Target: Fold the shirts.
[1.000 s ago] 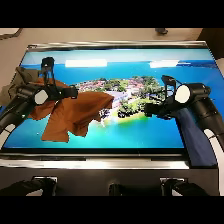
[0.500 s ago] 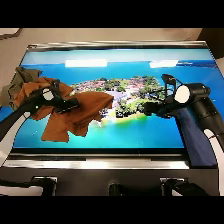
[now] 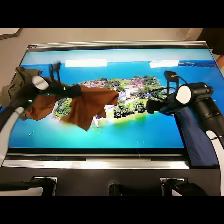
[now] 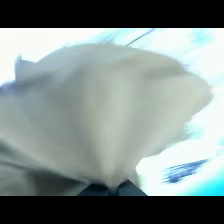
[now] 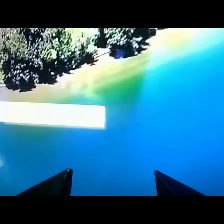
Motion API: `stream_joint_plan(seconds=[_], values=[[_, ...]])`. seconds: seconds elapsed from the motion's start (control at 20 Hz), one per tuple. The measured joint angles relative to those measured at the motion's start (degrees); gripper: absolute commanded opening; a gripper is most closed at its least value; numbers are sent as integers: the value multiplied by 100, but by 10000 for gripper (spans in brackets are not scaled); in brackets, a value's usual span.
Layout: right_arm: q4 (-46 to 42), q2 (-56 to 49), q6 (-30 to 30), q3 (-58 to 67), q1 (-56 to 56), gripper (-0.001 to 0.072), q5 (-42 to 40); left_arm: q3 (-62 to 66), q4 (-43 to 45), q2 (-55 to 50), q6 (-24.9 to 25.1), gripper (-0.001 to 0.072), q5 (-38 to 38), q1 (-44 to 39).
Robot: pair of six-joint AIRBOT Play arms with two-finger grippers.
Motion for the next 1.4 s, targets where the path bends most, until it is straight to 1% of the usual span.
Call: stream_joint_plan(seconds=[0.1, 0.2, 0.35, 0.45, 0.6, 0.7, 0.8, 0.95, 1.05, 1.1, 1.15, 1.2, 1.35, 1.4], values=[[-313, 188, -9, 92, 0, 604, -107, 389, -98, 610, 251, 28, 76, -243], [-627, 444, -17, 245, 0, 605, -151, 634, -219, 1235, 396, 28, 118, -560], [-1001, 940, -17, 557, -2, 605, -127, 798, -332, 1976, 463, 28, 188, -1152], [-1147, 1344, -17, 765, -2, 604, -94, 848, -378, 2236, 422, 28, 258, -1547], [-1274, 1950, 11, 997, -2, 604, -76, 872, -378, 2389, 332, 28, 575, -2000], [-1298, 2225, 96, 1067, -2, 611, 72, 870, -160, 2387, 278, 28, 695, -2135], [-1292, 2312, 142, 1102, -2, 690, 487, 739, 160, 2277, 164, 28, 520, -2201], [-1121, 2074, 175, 968, -2, 682, 1292, 76, 470, 1976, 59, 29, 24, -2251], [-852, 1779, 142, 614, -2, 682, 1543, -664, 608, 1729, -15, 31, -98, -2256], [-675, 1624, 109, 389, -2, 682, 1539, -1010, 629, 1602, -79, 146, -72, -2243], [-481, 1429, 63, 120, -2, 682, 1436, -1311, 636, 1462, -162, 458, -46, -2208], [-286, 1231, 26, -114, 0, 682, 1239, -1523, 605, 1331, -229, 720, -55, -2142], [391, 584, -85, -518, -2, 684, 616, -1565, 520, 1139, -319, 709, -291, -1727], [588, 409, -138, -579, -2, 684, 433, -1434, 525, 1117, -319, 655, -455, -1493]])
